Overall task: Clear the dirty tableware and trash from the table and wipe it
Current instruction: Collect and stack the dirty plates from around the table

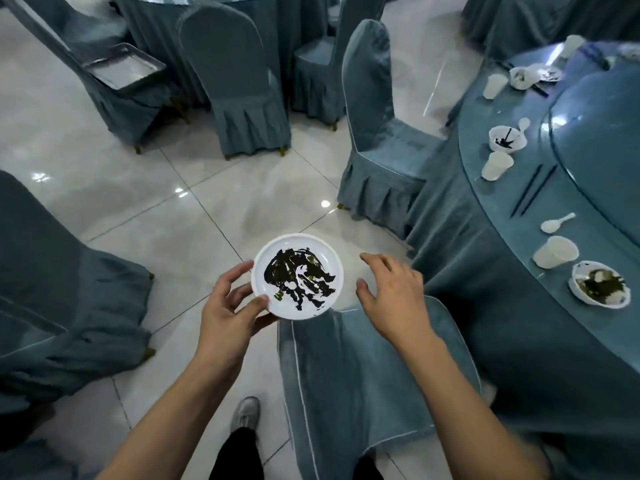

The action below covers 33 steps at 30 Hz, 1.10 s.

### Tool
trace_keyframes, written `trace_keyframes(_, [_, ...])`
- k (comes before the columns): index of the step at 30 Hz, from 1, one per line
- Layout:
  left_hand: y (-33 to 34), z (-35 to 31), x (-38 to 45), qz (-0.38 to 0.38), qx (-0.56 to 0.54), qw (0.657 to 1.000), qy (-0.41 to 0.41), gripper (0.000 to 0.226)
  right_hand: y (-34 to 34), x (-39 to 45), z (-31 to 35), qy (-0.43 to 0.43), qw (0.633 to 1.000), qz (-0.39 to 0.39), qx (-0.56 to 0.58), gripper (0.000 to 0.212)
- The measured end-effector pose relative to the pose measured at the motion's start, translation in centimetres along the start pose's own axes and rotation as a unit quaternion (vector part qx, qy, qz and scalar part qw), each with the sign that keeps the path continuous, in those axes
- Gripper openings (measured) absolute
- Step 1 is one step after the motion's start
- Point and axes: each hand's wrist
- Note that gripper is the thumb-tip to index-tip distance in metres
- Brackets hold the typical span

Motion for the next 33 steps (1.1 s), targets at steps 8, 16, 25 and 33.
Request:
trace_keyframes(8, [-5.1, -4.6, 11.0, 0.129, 0.050, 0.990, -0.004, 0.059, 3.3, 1.3, 8.5, 0.122, 0.991, -0.038, -0.050, 0.043])
trace_keyframes(16, [-5.0, -7.9, 17.7, 0.200, 0.054, 0.978, -0.018, 0.056, 4.0, 3.7, 12.9, 0.189, 0.976, -0.070, -0.083, 0.042])
trace_keyframes(25, [3.1, -10.6, 26.2, 0.267, 0.083, 0.960, -0.010, 0.054, 6.0, 11.4, 10.1, 0.276, 0.952, -0.112, -0.078, 0.043])
trace_keyframes(33, [12.9, -15.2, 34.8, 0.297, 0.094, 0.950, -0.012, 0.054, 6.6, 23.1, 5.8, 0.325, 0.938, -0.116, -0.046, 0.043])
Point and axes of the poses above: each hand's wrist, its own x-axis towards the middle knuckle, its own y-axis out of the palm, z = x × y, and after that the axes turned 9 degrees about -z, right-handed
